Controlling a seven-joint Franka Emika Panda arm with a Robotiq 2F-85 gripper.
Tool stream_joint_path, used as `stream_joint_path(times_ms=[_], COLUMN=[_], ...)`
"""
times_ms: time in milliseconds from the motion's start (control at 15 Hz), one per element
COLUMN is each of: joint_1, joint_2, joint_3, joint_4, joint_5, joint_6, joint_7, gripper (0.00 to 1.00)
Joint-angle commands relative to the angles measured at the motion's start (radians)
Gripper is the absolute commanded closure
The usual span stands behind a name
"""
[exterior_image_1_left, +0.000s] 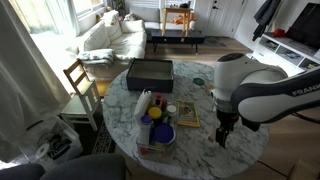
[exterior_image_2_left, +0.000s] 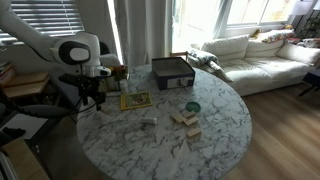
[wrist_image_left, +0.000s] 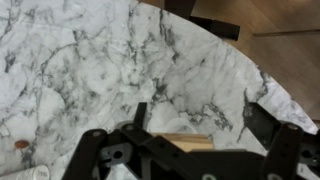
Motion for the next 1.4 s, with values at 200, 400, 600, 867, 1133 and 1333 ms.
stream_joint_path(times_ms=[200, 400, 600, 867, 1133, 1333], joint_1=[0.033, 0.034, 0.034, 0.026, 0.026, 0.023], joint_2=[-0.001, -0.011, 0.027, 0.1, 0.189, 0.242], joint_3=[0.015, 0.014, 0.014, 0.012, 0.003, -0.006], joint_4=[0.095, 0.1, 0.133, 0.182, 0.252, 0.289], joint_5=[0.04, 0.036, 0.044, 0.086, 0.081, 0.069], joint_6=[0.041, 0.032, 0.046, 0.046, 0.064, 0.069], joint_7=[-0.016, -0.006, -0.006, -0.022, -0.004, -0.006], gripper=[0.0, 0.0, 0.0, 0.0, 0.0, 0.0])
